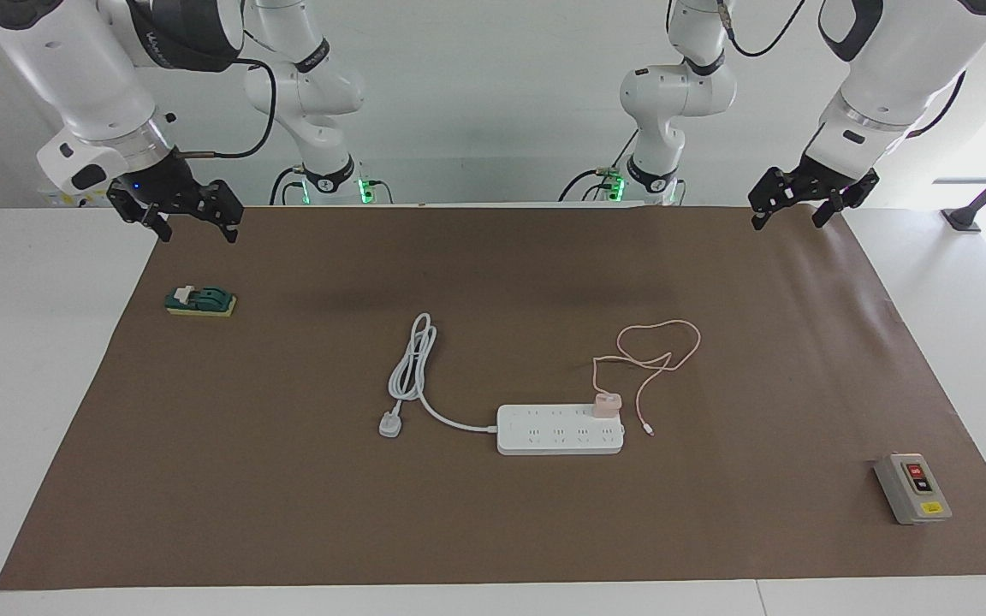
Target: Unplug charger and place it aside
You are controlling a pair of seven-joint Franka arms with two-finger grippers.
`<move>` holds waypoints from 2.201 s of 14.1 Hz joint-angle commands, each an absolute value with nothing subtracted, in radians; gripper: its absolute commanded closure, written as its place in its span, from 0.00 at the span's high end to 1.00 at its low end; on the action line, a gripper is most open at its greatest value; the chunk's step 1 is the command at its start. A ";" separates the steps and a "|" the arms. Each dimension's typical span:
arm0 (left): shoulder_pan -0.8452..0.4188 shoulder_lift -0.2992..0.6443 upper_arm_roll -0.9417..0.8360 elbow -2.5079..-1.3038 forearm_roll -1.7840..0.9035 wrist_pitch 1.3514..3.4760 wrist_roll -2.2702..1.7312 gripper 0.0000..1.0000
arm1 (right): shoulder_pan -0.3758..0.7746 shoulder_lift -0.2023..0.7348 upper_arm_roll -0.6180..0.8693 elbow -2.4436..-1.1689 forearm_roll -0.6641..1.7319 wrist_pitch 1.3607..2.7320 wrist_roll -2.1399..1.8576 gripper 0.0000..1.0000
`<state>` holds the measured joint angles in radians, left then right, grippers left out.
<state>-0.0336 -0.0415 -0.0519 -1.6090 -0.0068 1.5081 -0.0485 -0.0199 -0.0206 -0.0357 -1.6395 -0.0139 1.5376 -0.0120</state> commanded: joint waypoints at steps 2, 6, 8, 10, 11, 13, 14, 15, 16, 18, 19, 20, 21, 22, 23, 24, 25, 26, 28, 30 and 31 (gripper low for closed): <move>-0.040 -0.031 -0.051 -1.600 0.009 1.520 -0.044 1.00 | -0.018 -0.049 -0.037 -1.664 -0.023 1.500 -0.026 1.00; -0.044 0.021 -0.051 -1.537 0.011 1.517 -0.083 1.00 | -0.028 -0.048 -0.037 -1.661 -0.023 1.511 -0.025 1.00; -0.046 0.075 -0.054 -1.468 0.008 1.522 -0.211 1.00 | -0.026 -0.051 -0.037 -1.660 -0.023 1.503 -0.025 1.00; -0.061 0.124 -0.057 -1.422 0.006 1.525 -0.393 1.00 | -0.029 -0.051 -0.040 -1.661 -0.018 1.502 -0.029 1.00; -0.075 0.142 -0.057 -1.408 0.005 1.537 -0.464 1.00 | -0.028 -0.051 -0.040 -1.661 -0.017 1.502 -0.025 1.00; -0.097 0.159 -0.057 -1.402 0.002 1.577 -0.584 1.00 | -0.017 -0.055 -0.038 -1.670 0.001 1.511 0.010 1.00; -0.104 0.166 -0.057 -1.402 0.002 1.592 -0.641 1.00 | -0.014 -0.051 -0.034 -1.672 0.023 1.516 0.075 1.00; -0.115 0.181 -0.057 -1.402 0.002 1.601 -0.703 1.00 | -0.008 -0.046 -0.031 -1.678 0.046 1.520 0.162 1.00; -0.123 0.193 -0.057 -1.402 0.002 1.605 -0.760 1.00 | 0.024 -0.043 -0.031 -1.695 0.064 1.543 0.235 1.00; -0.138 0.227 -0.057 -1.401 -0.002 1.649 -0.903 1.00 | 0.063 -0.020 -0.031 -1.721 0.096 1.598 0.363 1.00; -0.143 0.242 -0.058 -1.401 -0.003 1.695 -0.992 1.00 | 0.080 0.015 -0.031 -1.720 0.153 1.618 0.459 1.00; -0.156 0.251 -0.058 -1.401 -0.018 1.731 -1.093 1.00 | 0.087 0.043 -0.031 -1.718 0.187 1.647 0.533 1.00; -0.173 0.262 -0.057 -1.404 -0.026 1.764 -1.212 1.00 | 0.107 0.066 -0.031 -1.720 0.221 1.681 0.608 1.00; -0.189 0.277 -0.057 -1.405 -0.026 1.785 -1.291 1.00 | 0.123 0.093 -0.031 -1.718 0.269 1.712 0.696 1.00; -0.210 0.297 -0.057 -1.407 -0.026 1.787 -1.325 1.00 | 0.129 0.116 -0.031 -1.717 0.323 1.745 0.786 1.00; -0.242 0.319 -0.054 -1.408 -0.022 1.792 -1.334 1.00 | 0.153 0.139 -0.031 -1.717 0.371 1.787 0.872 1.00; -0.267 0.352 -0.054 -1.405 -0.014 1.799 -1.388 1.00 | 0.170 0.171 -0.031 -1.713 0.418 1.837 0.969 1.00; -0.270 0.386 -0.055 -1.404 -0.018 1.837 -1.467 1.00 | 0.187 0.199 -0.031 -1.712 0.464 1.892 1.047 1.00; -0.325 0.441 -0.051 -1.404 -0.008 1.946 -1.610 1.00 | 0.231 0.256 -0.031 -1.706 0.562 1.994 1.176 1.00; -0.362 0.521 -0.051 -1.398 0.070 1.970 -1.721 1.00 | 0.274 0.385 -0.032 -1.617 0.676 2.049 1.306 1.00; -0.371 0.540 -0.049 -1.393 0.072 1.988 -1.768 1.00 | 0.290 0.440 -0.031 -1.564 0.686 2.068 1.353 1.00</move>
